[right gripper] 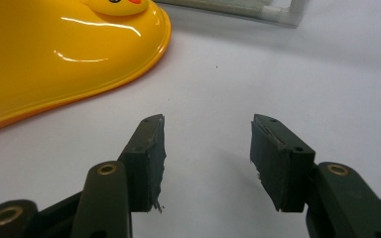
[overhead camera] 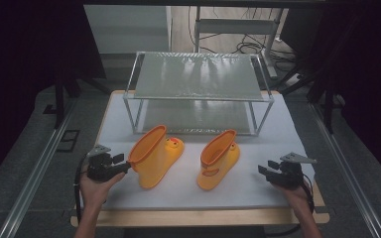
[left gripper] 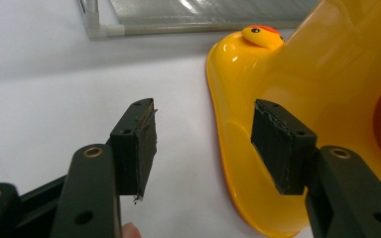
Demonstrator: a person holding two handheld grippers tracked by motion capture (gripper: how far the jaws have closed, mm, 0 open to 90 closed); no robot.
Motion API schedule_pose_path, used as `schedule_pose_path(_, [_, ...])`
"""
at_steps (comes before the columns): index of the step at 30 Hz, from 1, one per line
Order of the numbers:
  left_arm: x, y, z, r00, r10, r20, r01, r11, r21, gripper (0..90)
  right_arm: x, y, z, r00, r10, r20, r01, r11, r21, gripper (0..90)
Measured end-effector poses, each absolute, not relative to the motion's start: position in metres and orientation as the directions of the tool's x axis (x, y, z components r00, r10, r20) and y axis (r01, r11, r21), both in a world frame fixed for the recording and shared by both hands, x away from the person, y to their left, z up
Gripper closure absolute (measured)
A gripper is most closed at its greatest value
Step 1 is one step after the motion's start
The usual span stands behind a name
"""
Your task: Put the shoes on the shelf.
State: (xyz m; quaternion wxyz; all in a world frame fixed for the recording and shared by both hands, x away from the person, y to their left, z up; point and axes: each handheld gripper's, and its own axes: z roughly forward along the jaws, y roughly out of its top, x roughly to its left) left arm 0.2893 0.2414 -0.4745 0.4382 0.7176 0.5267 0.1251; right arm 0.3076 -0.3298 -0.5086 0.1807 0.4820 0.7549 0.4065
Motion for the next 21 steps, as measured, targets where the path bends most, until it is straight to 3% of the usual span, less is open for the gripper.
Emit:
schedule_pose_path(10, [0.284, 0.261, -0.436, 0.451, 0.834, -0.318, 0.637, -0.051, 0.769, 44.4, 0.309, -0.328, -0.509, -0.477, 0.872, 0.11, 0.578, 0.217, 0.786, 47.2])
schedule_pose_path(21, [0.293, 0.264, -0.377, 0.598, 0.693, -0.402, 0.632, -0.1, 0.768, 43.3, 0.309, -0.327, -0.509, -0.472, 0.875, 0.109, 0.58, 0.215, 0.786, 47.1])
